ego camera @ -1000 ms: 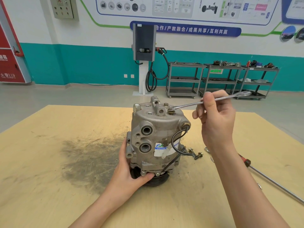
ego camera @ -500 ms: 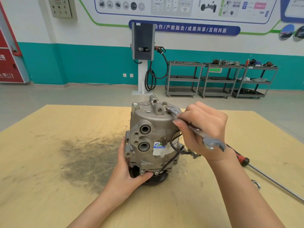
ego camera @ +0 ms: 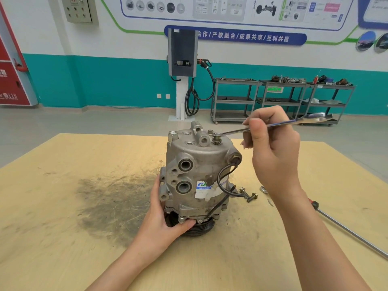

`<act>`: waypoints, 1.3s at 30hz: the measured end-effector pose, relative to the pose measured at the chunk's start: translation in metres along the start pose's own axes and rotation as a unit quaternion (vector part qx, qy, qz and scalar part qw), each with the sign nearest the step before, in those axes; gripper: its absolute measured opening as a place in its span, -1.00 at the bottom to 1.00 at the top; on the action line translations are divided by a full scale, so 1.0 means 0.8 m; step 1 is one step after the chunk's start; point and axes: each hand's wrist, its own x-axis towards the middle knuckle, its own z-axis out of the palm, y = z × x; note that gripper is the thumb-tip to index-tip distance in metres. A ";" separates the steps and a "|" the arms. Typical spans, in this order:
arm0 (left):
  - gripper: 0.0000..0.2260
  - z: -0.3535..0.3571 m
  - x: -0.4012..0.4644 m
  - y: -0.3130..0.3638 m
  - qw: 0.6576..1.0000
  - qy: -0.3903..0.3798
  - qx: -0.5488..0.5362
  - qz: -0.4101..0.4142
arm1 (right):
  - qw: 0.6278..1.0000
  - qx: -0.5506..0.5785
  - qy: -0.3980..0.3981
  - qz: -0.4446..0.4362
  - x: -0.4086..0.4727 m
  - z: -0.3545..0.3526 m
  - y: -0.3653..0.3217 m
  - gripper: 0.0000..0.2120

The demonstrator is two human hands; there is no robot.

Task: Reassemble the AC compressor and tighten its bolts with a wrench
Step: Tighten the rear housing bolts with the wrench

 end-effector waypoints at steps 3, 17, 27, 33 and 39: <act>0.09 0.000 0.000 -0.002 1.000 0.002 0.000 -0.002 | 1.000 0.007 -0.009 0.020 0.003 0.001 -0.002 -0.89; 0.12 0.001 -0.001 -0.003 1.000 0.001 -0.007 -0.004 | 0.839 0.350 0.038 0.416 0.010 -0.012 0.024 -0.69; 0.13 0.000 -0.001 0.003 1.000 -0.004 -0.002 -0.005 | 0.826 0.379 0.026 0.416 0.007 -0.007 0.028 -0.72; 0.15 0.000 -0.001 0.004 1.000 -0.002 0.001 -0.011 | 0.834 0.374 0.040 0.403 0.004 -0.002 0.032 -0.72; 0.15 0.000 -0.001 0.004 1.000 -0.002 0.004 -0.011 | 0.824 0.405 0.061 0.392 0.001 0.004 0.037 -0.70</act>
